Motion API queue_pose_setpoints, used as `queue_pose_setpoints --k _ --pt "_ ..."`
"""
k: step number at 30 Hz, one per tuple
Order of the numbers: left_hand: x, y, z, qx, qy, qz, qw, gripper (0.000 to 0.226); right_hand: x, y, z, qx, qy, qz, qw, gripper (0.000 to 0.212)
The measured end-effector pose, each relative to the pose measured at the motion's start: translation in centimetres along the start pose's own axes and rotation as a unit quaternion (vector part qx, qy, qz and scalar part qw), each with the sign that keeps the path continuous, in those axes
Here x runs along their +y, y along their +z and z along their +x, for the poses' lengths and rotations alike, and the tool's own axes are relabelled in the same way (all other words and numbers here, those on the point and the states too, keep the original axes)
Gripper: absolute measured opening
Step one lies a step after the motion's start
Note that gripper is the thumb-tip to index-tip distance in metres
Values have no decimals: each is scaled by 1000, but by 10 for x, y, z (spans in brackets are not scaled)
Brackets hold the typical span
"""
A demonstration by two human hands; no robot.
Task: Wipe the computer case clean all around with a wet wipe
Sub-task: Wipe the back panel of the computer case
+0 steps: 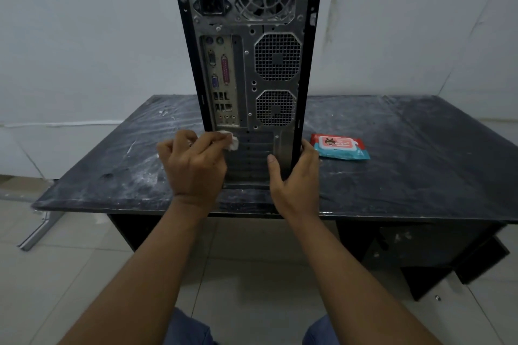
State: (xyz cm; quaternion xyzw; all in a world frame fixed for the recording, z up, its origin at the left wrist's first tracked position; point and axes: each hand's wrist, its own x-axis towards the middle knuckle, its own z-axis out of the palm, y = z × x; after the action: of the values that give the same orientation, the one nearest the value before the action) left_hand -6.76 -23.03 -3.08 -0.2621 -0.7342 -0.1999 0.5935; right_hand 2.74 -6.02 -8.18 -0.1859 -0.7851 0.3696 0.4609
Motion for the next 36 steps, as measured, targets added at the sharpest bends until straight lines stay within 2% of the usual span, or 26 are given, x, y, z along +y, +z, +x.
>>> queue_pose_setpoints --k 4,10,13,19,23,27,30,36 --pt "17 5 6 21 -34 -16 999 19 0 -1 0 -8 6 1 1000 69" --pt "69 13 13 3 13 -80 997 20 1 -1 1 -9 5 -4 1000 70" --pt "60 11 12 9 3 -84 996 22 1 -1 0 -15 2 -1 1000 69" --pt "4 6 4 33 -38 -24 998 19 0 1 -1 -14 8 -9 1000 73" --pt "11 9 2 32 -44 -38 998 19 -1 0 -2 -16 8 -15 1000 75" --pt "47 15 8 11 7 -83 996 19 -1 -3 -3 -34 0 -19 999 73" --pt "65 19 14 14 14 -102 995 23 -1 -7 -3 -45 -7 -16 999 77" --pt "42 20 -9 -23 83 -94 992 16 -3 -8 -5 -61 1 -13 998 81"
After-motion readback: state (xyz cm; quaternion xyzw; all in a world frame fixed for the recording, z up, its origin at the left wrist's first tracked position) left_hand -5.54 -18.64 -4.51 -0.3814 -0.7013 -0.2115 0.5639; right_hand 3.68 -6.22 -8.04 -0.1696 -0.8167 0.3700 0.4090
